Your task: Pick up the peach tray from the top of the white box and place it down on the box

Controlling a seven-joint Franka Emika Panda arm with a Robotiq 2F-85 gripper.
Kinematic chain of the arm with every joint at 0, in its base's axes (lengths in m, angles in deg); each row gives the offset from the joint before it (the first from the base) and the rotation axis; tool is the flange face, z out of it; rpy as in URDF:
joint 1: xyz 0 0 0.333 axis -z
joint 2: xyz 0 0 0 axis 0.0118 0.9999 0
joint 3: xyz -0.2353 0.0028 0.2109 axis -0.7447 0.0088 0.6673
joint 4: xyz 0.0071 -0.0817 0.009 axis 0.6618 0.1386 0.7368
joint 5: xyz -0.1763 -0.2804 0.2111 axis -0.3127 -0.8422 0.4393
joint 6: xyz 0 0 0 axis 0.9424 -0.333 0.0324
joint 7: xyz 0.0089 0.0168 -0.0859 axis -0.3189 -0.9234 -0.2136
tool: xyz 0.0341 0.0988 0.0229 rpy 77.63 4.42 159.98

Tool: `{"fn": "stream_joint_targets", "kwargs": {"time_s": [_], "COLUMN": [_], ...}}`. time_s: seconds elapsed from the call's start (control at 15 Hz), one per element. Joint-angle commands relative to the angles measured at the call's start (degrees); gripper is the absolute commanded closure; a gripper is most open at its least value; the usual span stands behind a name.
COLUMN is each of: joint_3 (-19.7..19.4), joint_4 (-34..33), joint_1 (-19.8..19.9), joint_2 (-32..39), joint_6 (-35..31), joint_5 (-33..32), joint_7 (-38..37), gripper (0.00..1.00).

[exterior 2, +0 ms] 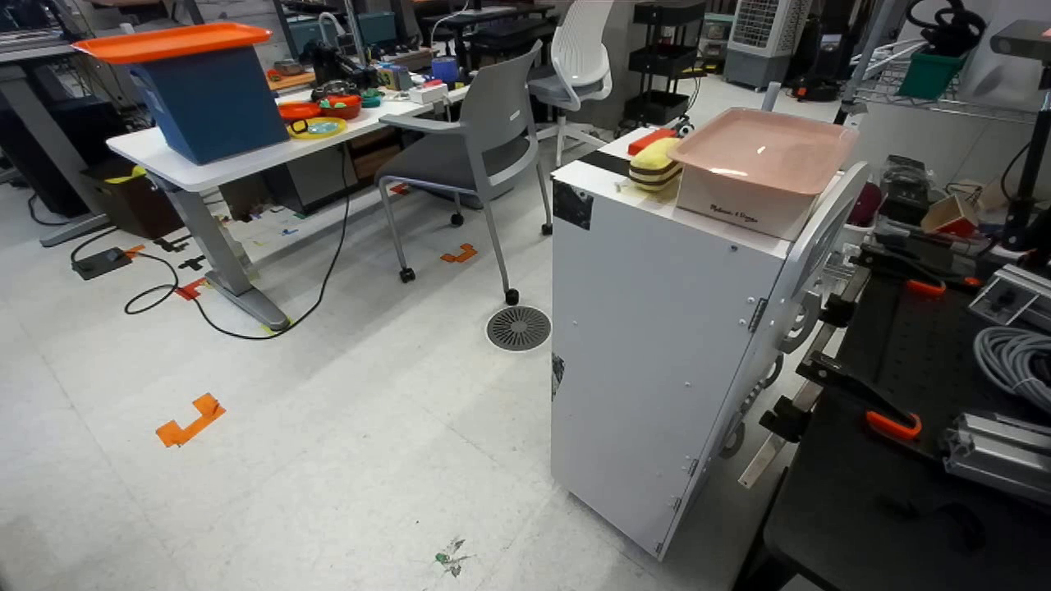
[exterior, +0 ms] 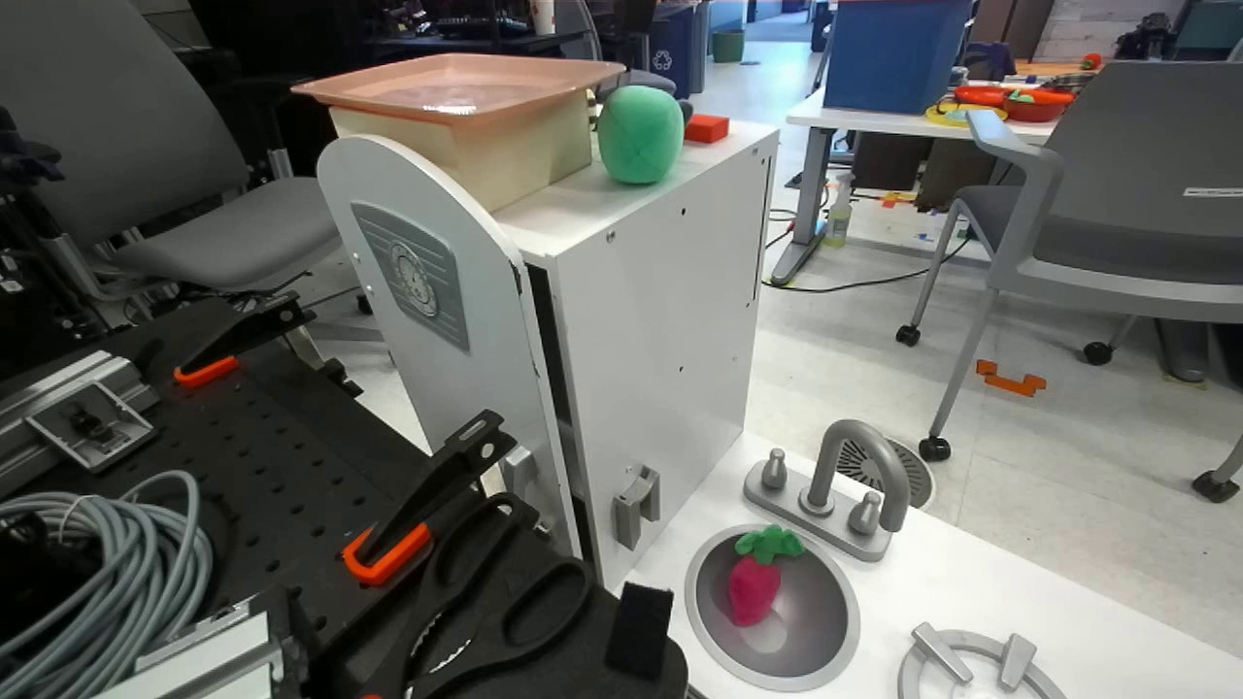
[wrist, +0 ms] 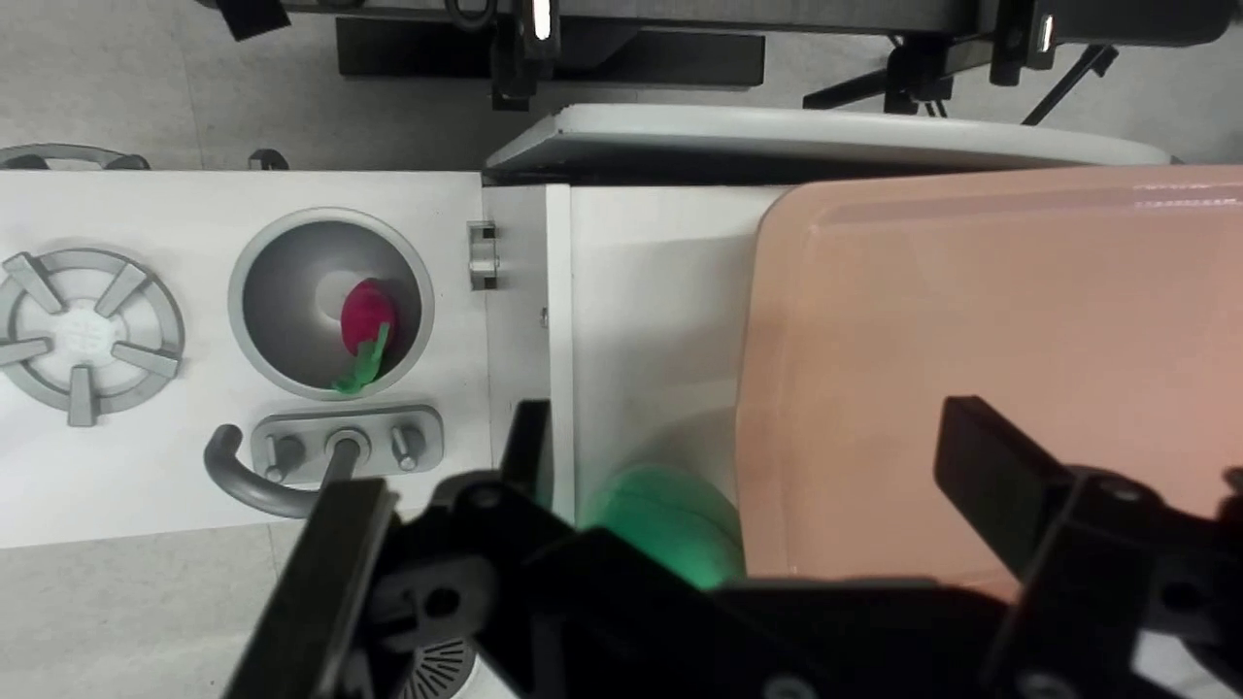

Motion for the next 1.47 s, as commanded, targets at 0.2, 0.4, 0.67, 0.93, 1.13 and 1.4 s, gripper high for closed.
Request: {"fn": "stream_joint_targets", "kwargs": {"time_s": [0.2, 0.4, 0.67, 0.93, 1.13, 1.4], "joint_3": [0.35, 1.1, 1.89, 2.43, 2.52, 2.89], "joint_4": [-4.24, -6.12, -8.44, -10.05, -10.95, -11.37], "joint_1": [1.6, 1.93, 1.77, 1.76, 1.95, 2.14], "joint_2": [4.17, 5.83, 7.76, 9.38, 10.75, 11.77], "joint_6": [2.38, 5.91, 9.12, 10.05, 10.24, 10.65], "joint_5": [2.36, 5.69, 6.42, 5.2, 4.59, 4.66], "joint_7": [1.86, 5.43, 6.88, 6.74, 6.86, 8.07], "gripper": [0.0, 0.0, 0.0, 0.0, 0.0, 0.0]}}
